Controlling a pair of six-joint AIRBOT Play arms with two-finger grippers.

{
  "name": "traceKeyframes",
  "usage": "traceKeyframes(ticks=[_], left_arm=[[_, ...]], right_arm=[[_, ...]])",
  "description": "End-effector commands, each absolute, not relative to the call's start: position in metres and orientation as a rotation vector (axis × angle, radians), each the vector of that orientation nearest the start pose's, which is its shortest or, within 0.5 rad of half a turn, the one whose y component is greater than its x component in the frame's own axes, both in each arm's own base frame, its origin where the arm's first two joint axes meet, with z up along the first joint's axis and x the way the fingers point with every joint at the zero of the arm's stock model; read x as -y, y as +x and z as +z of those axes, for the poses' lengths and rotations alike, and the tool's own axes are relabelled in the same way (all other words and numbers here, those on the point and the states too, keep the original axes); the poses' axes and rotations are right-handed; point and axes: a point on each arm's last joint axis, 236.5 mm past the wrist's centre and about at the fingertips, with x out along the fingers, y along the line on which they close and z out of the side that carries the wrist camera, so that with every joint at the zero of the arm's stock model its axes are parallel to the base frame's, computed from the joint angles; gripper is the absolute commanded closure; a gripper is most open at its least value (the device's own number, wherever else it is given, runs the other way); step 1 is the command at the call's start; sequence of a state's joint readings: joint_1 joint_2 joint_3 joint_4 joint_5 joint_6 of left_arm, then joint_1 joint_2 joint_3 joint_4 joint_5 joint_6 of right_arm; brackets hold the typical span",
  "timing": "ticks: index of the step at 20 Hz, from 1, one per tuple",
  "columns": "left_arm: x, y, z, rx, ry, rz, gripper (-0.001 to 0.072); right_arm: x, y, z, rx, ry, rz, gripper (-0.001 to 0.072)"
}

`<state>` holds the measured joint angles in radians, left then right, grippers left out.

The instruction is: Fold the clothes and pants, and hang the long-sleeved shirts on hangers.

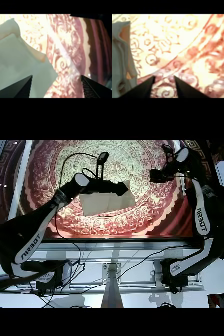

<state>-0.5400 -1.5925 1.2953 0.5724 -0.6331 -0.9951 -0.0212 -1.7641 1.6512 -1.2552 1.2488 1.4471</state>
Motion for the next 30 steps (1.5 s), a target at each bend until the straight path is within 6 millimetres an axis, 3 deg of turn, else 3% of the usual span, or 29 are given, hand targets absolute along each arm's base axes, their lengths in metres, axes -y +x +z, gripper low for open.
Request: traceKeyframes(ticks=[1, 2, 4, 5, 7, 10, 13, 14, 15, 16, 18, 21, 23, 27, 30], left_arm=[[0.387, 0.413, 0.019, -0.842, -0.235, -0.870, -0.0007], [0.377, 0.418, 0.018, -0.838, -0.207, -0.859, -0.0007], [0.350, 0.423, 0.015, -0.859, -0.125, -0.853, -0.0003], [0.330, 0.424, 0.013, -0.878, -0.064, -0.849, -0.0002], [0.283, 0.430, 0.015, -0.899, 0.068, -0.812, -0.0001], [0.204, 0.443, 0.037, -0.885, 0.250, -0.696, 0.0001], [0.139, 0.452, 0.078, -0.821, 0.332, -0.565, 0.0000], [0.126, 0.454, 0.093, -0.794, 0.319, -0.534, 0.0000], [0.116, 0.454, 0.103, -0.774, 0.313, -0.511, 0.0000], [0.107, 0.454, 0.111, -0.759, 0.308, -0.491, 0.0001], [0.096, 0.455, 0.120, -0.744, 0.301, -0.465, 0.0001], [0.093, 0.456, 0.117, -0.749, 0.297, -0.460, 0.0000], [0.093, 0.456, 0.115, -0.754, 0.297, -0.460, 0.0000], [0.093, 0.456, 0.115, -0.754, 0.297, -0.460, 0.0000], [0.093, 0.456, 0.115, -0.754, 0.297, -0.461, 0.0000]], right_arm=[[-0.038, 0.476, -0.041, -1.362, 0.331, 0.274, 0.0221], [-0.050, 0.469, -0.050, -1.384, 0.374, 0.317, 0.0221], [-0.096, 0.456, -0.069, -1.426, 0.529, 0.453, 0.0206], [-0.121, 0.452, -0.074, -1.433, 0.604, 0.527, 0.0154], [-0.173, 0.446, -0.078, -1.433, 0.709, 0.662, 0.0148], [-0.231, 0.438, -0.090, -1.439, 0.677, 0.723, 0.0150], [-0.277, 0.419, -0.095, -1.457, 0.595, 0.774, 0.0164], [-0.288, 0.415, -0.097, -1.456, 0.568, 0.784, 0.0249], [-0.296, 0.412, -0.099, -1.449, 0.535, 0.787, 0.0445], [-0.301, 0.412, -0.099, -1.441, 0.516, 0.792, 0.0583], [-0.306, 0.416, -0.090, -1.421, 0.502, 0.813, 0.0696], [-0.290, 0.436, -0.056, -1.343, 0.413, 0.804, 0.0697], [-0.253, 0.458, -0.026, -1.278, 0.305, 0.688, 0.0697], [-0.132, 0.484, 0.062, -1.129, 0.130, 0.355, 0.0697], [-0.024, 0.468, 0.136, -1.029, 0.111, 0.091, 0.0697]])
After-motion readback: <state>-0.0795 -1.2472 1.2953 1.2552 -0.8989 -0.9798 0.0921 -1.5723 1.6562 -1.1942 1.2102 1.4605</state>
